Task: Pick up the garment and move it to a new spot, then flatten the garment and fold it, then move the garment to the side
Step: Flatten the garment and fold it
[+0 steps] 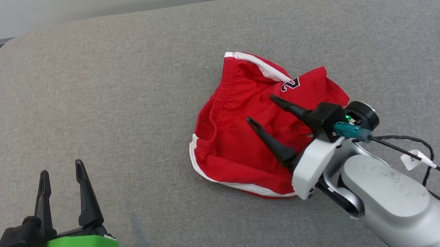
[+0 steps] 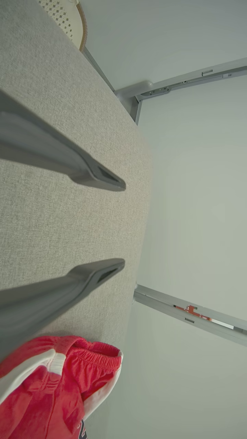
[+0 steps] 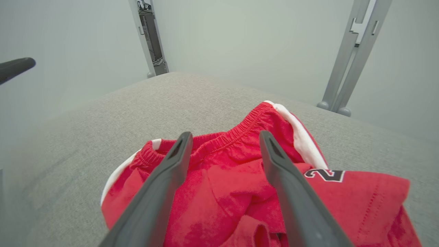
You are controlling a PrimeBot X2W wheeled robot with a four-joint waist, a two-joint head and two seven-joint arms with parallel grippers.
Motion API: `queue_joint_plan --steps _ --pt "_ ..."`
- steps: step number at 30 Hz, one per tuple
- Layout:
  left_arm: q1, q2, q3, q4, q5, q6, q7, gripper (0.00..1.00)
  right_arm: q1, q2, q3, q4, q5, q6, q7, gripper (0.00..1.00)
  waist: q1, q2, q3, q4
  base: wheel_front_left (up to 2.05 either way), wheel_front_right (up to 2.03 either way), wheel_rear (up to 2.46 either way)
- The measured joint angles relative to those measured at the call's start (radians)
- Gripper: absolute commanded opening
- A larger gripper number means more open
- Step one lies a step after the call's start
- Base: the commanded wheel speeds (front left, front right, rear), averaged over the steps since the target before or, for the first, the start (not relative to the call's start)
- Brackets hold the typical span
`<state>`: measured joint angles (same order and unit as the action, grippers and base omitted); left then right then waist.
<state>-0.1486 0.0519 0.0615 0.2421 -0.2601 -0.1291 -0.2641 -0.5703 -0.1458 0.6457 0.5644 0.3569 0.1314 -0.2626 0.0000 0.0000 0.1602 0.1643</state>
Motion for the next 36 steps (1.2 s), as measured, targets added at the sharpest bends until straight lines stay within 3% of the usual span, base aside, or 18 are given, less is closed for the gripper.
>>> queue_joint_plan --steps 13,20,24,25,26,27,36 --pt "0.029 0.000 0.001 -0.009 0.011 0.000 0.000 1.00 0.266 -0.139 -0.180 -0.167 -0.047 0.000 0.001 1.00 0.0000 0.0000 -0.033 -0.035 0.00 0.00 0.00" --pt "0.038 0.000 0.001 -0.013 0.015 0.000 0.000 1.00 0.366 -0.163 -0.214 -0.226 -0.048 0.000 0.044 1.00 0.0000 0.0000 -0.035 -0.033 0.00 0.00 0.00" --pt "0.037 -0.001 -0.009 -0.011 0.015 0.000 0.000 1.00 0.364 -0.159 -0.216 -0.200 -0.067 0.000 0.070 1.00 0.0000 0.0000 -0.031 -0.025 0.00 0.00 0.00" --pt "0.036 -0.001 -0.012 -0.010 0.015 0.000 0.000 1.00 0.362 -0.159 -0.215 -0.189 -0.069 0.000 0.072 0.90 0.0000 0.0000 -0.029 -0.022 0.00 0.00 0.00" --pt "0.035 -0.001 -0.014 -0.009 0.015 0.000 0.000 1.00 0.359 -0.158 -0.213 -0.173 -0.069 0.000 0.074 0.26 0.0000 0.0000 -0.028 -0.019 0.00 0.00 0.00" --pt "0.035 -0.001 -0.016 -0.009 0.015 0.000 0.000 1.00 0.355 -0.155 -0.210 -0.157 -0.067 0.000 0.076 0.00 0.0000 0.0000 -0.027 -0.015 0.00 0.00 0.00" --pt "0.037 -0.001 0.002 -0.006 0.016 0.000 0.000 1.00 0.313 -0.149 -0.233 -0.081 -0.051 0.000 0.030 0.00 0.0000 0.0000 -0.022 -0.023 0.00 0.00 0.00"
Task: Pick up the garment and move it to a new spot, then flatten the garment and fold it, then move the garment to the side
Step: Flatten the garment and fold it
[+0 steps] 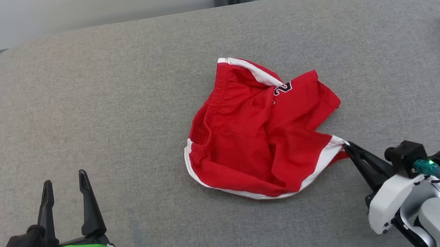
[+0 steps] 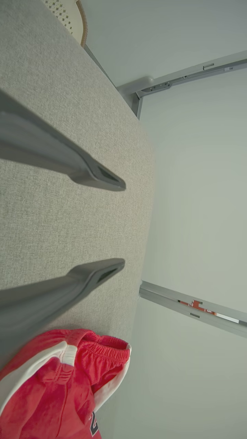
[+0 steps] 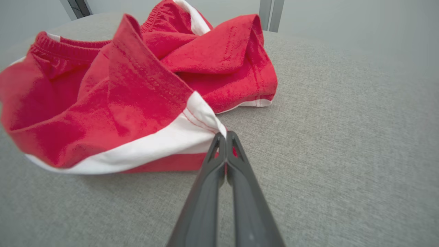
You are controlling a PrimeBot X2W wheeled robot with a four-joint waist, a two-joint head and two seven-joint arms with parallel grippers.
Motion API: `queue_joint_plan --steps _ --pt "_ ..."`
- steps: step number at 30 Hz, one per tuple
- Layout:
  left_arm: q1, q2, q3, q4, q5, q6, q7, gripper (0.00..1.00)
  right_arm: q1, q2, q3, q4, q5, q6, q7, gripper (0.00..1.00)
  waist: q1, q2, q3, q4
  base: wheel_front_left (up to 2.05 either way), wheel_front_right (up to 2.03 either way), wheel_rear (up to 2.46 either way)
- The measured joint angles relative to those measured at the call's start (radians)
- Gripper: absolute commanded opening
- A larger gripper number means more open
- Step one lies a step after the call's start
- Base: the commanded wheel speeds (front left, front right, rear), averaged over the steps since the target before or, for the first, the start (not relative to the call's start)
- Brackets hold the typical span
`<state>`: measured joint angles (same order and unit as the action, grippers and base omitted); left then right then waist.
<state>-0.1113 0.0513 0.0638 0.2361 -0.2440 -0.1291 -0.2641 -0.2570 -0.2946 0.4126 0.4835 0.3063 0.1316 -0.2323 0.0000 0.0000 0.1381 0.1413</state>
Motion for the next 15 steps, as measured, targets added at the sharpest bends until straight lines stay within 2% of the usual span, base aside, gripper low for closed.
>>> queue_joint_plan --steps 6,10,11,12,13,15 --pt "0.000 0.000 -0.001 0.000 0.002 0.000 0.000 1.00 0.042 -0.011 -0.099 -0.022 0.021 0.000 -0.016 0.00 0.0000 0.0000 -0.004 -0.032 0.00 0.00 0.00" --pt "0.000 0.000 -0.001 0.001 0.002 0.000 0.000 1.00 0.099 -0.010 -0.122 -0.040 0.067 0.000 -0.015 0.00 0.0000 0.0000 -0.003 -0.052 0.00 0.00 0.00" --pt "0.000 0.000 0.000 0.001 0.002 0.000 0.000 1.00 0.107 -0.010 -0.125 -0.045 0.073 0.000 -0.015 0.21 0.0000 0.0000 -0.002 -0.057 0.00 0.00 0.00" --pt "0.000 0.000 0.000 0.001 0.002 0.000 0.000 1.00 0.111 -0.009 -0.131 -0.054 0.081 0.000 -0.015 0.64 0.0000 0.0000 -0.002 -0.061 0.00 0.00 0.00" --pt "0.000 0.000 0.001 0.001 0.002 0.000 0.000 1.00 0.111 -0.008 -0.136 -0.061 0.082 0.000 -0.016 1.00 0.0000 0.0000 -0.002 -0.065 0.00 0.00 0.00" --pt "0.000 0.000 0.002 0.002 0.002 0.000 0.000 1.00 0.111 0.000 -0.153 -0.082 0.082 0.000 -0.019 1.00 0.0000 0.0000 -0.002 -0.072 0.00 0.00 0.00"
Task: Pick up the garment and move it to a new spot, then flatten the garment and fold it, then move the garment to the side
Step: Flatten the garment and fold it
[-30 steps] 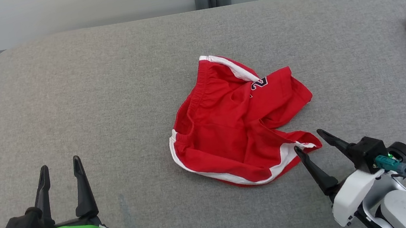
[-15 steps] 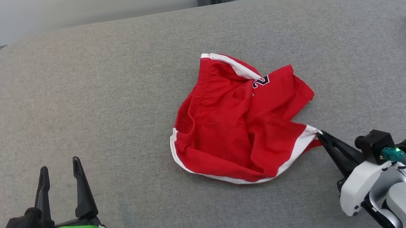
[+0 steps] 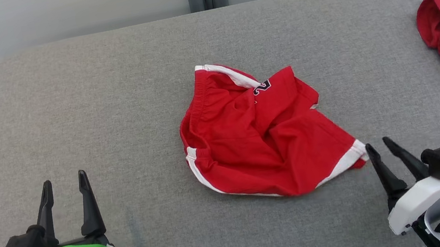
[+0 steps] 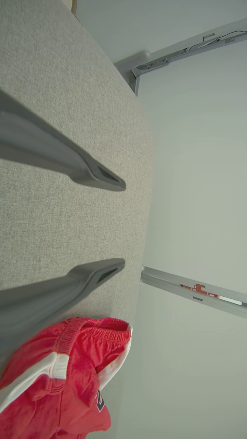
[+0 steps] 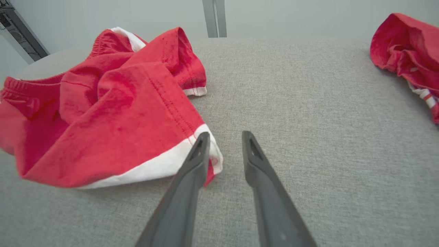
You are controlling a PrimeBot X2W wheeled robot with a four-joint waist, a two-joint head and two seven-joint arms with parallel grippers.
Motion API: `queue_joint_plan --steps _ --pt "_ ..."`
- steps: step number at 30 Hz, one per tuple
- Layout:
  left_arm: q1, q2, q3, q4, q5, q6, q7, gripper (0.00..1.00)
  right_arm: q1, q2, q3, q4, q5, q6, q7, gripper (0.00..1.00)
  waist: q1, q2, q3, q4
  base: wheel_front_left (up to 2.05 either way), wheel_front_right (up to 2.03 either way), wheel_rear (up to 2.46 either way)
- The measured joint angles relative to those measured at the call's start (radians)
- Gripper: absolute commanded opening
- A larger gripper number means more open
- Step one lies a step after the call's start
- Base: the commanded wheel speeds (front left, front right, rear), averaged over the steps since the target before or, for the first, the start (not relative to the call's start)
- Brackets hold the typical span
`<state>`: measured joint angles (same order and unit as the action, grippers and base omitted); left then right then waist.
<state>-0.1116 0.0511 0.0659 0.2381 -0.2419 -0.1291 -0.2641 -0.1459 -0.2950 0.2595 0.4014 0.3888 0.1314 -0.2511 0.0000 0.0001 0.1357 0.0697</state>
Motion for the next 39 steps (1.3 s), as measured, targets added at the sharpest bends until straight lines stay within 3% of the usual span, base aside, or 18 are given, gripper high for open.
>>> queue_joint_plan --steps 11,20,25,39 --pt "0.001 0.007 0.002 0.002 0.005 0.000 0.000 1.00 0.068 0.124 -0.149 -0.202 -0.064 0.000 -0.011 1.00 0.0000 0.0000 -0.020 -0.013 0.00 0.00 0.00" --pt "-0.030 0.033 -0.061 0.003 0.011 0.000 0.000 1.00 0.104 0.181 -0.167 -0.265 -0.137 0.000 -0.011 1.00 0.0000 0.0000 -0.013 -0.036 0.00 0.00 0.00" --pt "-0.112 0.066 -0.160 0.012 0.015 0.000 0.000 1.00 0.096 0.185 -0.165 -0.268 -0.143 0.000 -0.011 1.00 0.0000 0.0000 -0.003 -0.053 0.00 0.00 0.00" --pt "-0.379 0.190 -0.600 0.153 -0.027 -0.002 0.067 1.00 0.064 0.205 -0.152 -0.262 -0.145 0.000 -0.012 1.00 0.0000 0.0000 0.025 -0.125 0.00 0.00 0.00"
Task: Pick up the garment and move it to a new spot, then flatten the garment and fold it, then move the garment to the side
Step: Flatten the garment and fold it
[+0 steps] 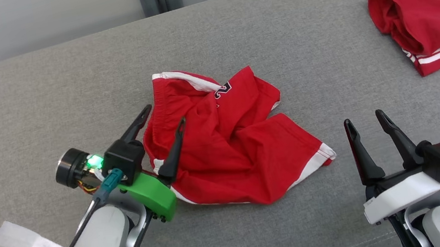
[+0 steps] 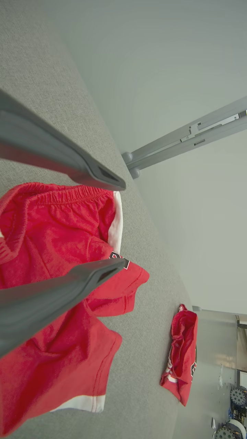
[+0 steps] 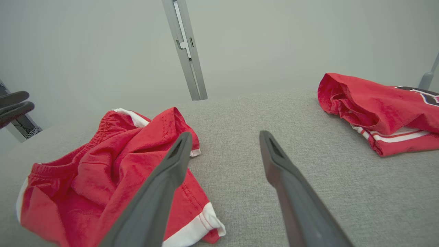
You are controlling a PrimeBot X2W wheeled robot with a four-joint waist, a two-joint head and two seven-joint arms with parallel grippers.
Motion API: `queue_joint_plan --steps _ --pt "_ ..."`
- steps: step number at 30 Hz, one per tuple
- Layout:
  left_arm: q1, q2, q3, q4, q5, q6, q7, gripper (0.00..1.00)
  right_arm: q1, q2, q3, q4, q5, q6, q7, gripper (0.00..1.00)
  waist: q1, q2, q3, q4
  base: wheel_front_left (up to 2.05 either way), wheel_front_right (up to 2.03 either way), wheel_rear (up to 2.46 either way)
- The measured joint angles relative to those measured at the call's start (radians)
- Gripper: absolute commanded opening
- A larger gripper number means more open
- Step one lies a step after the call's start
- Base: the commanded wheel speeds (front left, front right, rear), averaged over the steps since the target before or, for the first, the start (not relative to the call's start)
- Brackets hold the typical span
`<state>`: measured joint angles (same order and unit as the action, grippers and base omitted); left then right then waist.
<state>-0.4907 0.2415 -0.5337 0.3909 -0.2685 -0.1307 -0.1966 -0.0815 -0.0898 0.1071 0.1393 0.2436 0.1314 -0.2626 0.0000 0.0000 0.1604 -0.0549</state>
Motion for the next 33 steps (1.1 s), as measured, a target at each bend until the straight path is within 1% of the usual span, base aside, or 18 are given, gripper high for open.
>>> queue_joint_plan --steps 3,5,7,10,16,17,18,19,21,24,28,31,33 --pt "-0.022 0.026 -0.081 0.043 -0.031 0.000 0.036 1.00 -0.003 0.004 -0.001 0.004 0.000 0.000 0.000 1.00 0.0000 0.0000 0.006 -0.021 0.00 0.00 0.00" --pt "-0.022 0.042 -0.118 0.073 -0.061 0.000 0.064 1.00 -0.003 0.008 -0.003 0.005 0.000 0.000 0.000 1.00 0.0000 0.0000 0.009 -0.033 0.00 0.00 0.00" --pt "-0.025 0.061 -0.141 0.092 -0.086 0.000 0.071 1.00 -0.003 0.010 -0.007 0.006 0.000 0.000 0.000 1.00 0.0000 0.0000 0.011 -0.045 0.00 0.00 0.00" --pt "-0.024 0.096 -0.175 0.140 -0.121 0.000 0.108 1.00 -0.003 0.012 -0.015 0.006 0.000 0.000 0.000 1.00 0.0000 0.0000 0.015 -0.060 0.00 0.00 0.00" --pt "-0.003 0.129 -0.226 0.192 -0.194 0.000 0.175 1.00 0.000 0.014 -0.023 0.005 -0.001 0.000 0.000 1.00 0.0000 0.0000 0.015 -0.066 0.00 0.00 0.00" --pt "0.002 0.131 -0.229 0.196 -0.210 0.000 0.180 0.80 0.000 0.013 -0.025 0.005 -0.001 0.000 0.000 1.00 0.0000 0.0000 0.014 -0.065 0.00 0.00 0.00" --pt "0.004 0.131 -0.235 0.202 -0.225 0.000 0.195 0.45 0.000 0.013 -0.027 0.005 -0.002 0.000 0.000 1.00 0.0000 0.0000 0.014 -0.063 0.00 0.00 0.00" --pt "0.005 0.131 -0.242 0.205 -0.234 0.000 0.200 0.00 0.000 0.013 -0.027 0.005 -0.003 0.000 0.000 1.00 0.0000 0.0000 0.014 -0.060 0.00 0.00 0.00" --pt "0.005 0.128 -0.251 0.204 -0.247 0.000 0.198 0.00 0.000 0.013 -0.024 0.003 -0.004 0.000 0.000 1.00 0.0000 0.0000 0.013 -0.054 0.00 0.00 0.00" --pt "0.007 0.116 -0.238 0.193 -0.299 0.000 0.165 0.00 0.000 0.012 -0.023 0.001 -0.006 0.000 0.000 1.00 0.0000 0.0000 0.010 -0.044 0.00 0.00 0.00" --pt "0.007 0.109 -0.204 0.170 -0.341 0.000 0.121 0.00 0.010 0.003 -0.029 0.005 -0.005 0.000 0.000 1.00 0.0000 0.0000 0.002 -0.022 0.00 0.00 0.00" --pt "0.023 0.114 -0.176 0.144 -0.363 0.009 0.095 0.00 0.016 0.003 -0.028 0.007 -0.005 0.000 0.000 1.00 0.0000 0.0000 -0.006 -0.002 0.00 0.00 0.00" --pt "0.055 0.117 -0.153 0.117 -0.397 0.017 0.086 0.00 0.017 0.001 -0.029 0.009 -0.003 0.000 0.000 1.00 0.0000 0.0000 -0.011 0.014 0.00 0.00 0.00"
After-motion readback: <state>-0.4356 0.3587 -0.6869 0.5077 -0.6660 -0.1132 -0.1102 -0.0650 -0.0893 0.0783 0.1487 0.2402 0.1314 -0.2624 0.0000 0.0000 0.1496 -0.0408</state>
